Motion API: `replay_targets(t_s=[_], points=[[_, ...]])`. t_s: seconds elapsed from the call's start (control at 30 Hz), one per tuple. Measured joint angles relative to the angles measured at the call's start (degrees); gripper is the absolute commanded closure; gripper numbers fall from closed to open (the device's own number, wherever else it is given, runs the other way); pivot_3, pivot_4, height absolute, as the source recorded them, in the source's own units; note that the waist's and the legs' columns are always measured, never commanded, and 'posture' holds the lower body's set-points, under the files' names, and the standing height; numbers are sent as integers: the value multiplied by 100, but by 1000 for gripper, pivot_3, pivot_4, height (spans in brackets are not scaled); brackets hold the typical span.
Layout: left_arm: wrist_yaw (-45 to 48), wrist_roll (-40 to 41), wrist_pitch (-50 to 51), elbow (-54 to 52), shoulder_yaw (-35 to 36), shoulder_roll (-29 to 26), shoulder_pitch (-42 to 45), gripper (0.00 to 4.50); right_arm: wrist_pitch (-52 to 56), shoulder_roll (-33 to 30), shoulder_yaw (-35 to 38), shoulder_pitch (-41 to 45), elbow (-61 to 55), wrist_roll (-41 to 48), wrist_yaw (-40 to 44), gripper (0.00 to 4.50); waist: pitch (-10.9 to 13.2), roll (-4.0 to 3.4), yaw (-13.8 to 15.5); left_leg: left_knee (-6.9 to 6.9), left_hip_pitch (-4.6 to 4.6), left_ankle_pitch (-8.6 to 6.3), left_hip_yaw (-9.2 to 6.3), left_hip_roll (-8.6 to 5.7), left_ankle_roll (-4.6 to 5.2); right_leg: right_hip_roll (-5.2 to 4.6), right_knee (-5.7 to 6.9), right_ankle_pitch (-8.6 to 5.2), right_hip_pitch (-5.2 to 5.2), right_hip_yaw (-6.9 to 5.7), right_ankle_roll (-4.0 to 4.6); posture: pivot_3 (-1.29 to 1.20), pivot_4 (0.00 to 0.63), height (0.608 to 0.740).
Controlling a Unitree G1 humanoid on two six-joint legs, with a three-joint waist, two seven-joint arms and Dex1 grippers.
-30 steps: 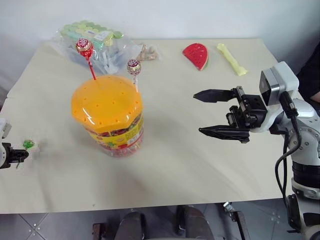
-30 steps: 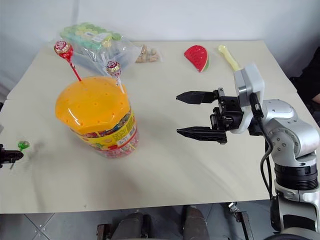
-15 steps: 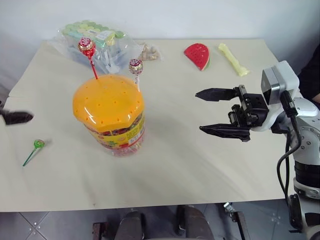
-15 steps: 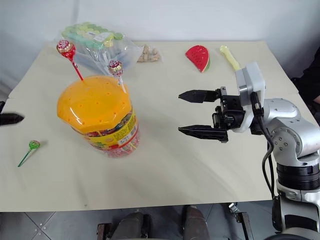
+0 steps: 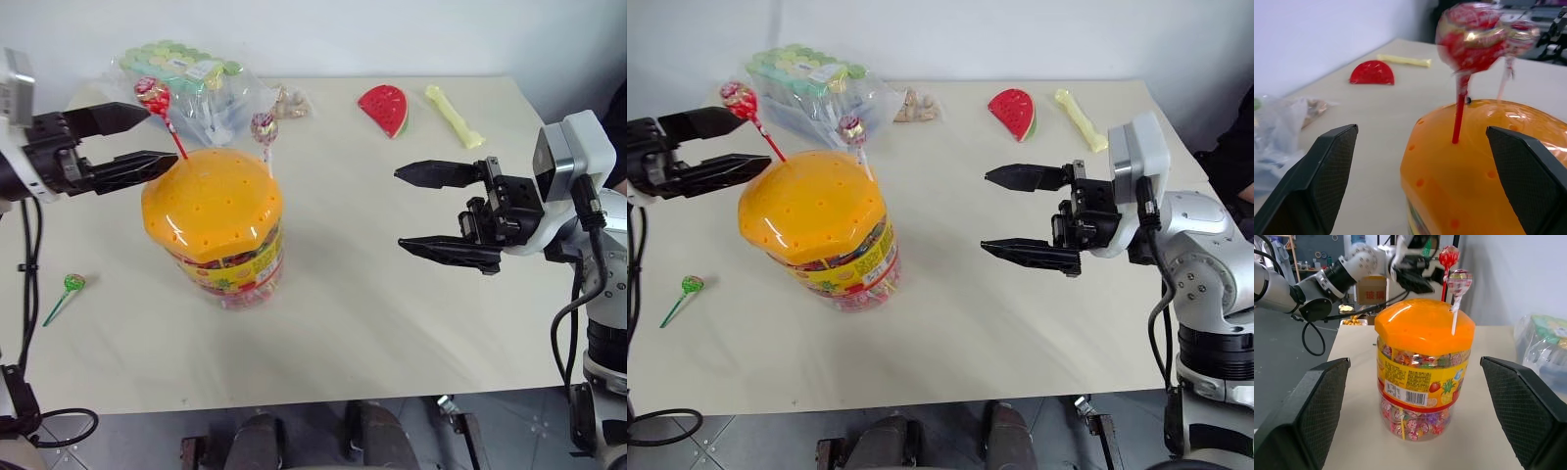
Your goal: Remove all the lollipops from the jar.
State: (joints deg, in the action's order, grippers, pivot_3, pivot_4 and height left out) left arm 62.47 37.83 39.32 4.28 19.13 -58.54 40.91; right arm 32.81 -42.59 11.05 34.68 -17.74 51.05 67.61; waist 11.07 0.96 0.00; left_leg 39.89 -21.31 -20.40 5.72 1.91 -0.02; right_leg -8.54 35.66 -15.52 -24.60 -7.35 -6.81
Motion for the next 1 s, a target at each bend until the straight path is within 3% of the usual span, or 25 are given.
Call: replay_targets(t_s=[0.17, 0.3, 0.43, 0.8, 1.0], points=[[181, -4, -194, 169, -177, 26, 333, 47, 30, -6, 112, -133, -163, 115, -180, 0, 0, 1, 10, 8, -2, -3, -1, 0, 5, -1, -1, 1, 4, 0, -2, 0, 150, 740], [344, -5, -360, 447, -436, 379, 814, 47, 27, -42, 141, -182, -194, 118, -229, 0, -1, 2, 44, 16, -2, -3, -2, -1, 6, -1, 1, 4, 8, 0, -6, 0, 150, 740], [457, -60, -521, 574, -601, 485, 1020, 927, 26, -43, 141, -181, -200, 118, -262, 0, -1, 2, 17, 13, -2, -3, -2, -1, 6, 0, 0, 4, 6, 0, -6, 0, 150, 740], [476, -217, -506, 571, -732, 471, 1200, 4311, -6, -114, 185, -192, -210, 118, -324, 0, -1, 3, 18, 16, -2, -4, -3, -1, 7, -1, -1, 4, 8, 0, -7, 0, 150, 740], [268, -242, -498, 563, -747, 495, 1616, 4462, -24, -114, 183, -167, -177, 117, -301, 0, 0, 4, 14, 16, -3, -4, -4, -1, 7, -1, -1, 4, 7, 0, -7, 0, 150, 740]])
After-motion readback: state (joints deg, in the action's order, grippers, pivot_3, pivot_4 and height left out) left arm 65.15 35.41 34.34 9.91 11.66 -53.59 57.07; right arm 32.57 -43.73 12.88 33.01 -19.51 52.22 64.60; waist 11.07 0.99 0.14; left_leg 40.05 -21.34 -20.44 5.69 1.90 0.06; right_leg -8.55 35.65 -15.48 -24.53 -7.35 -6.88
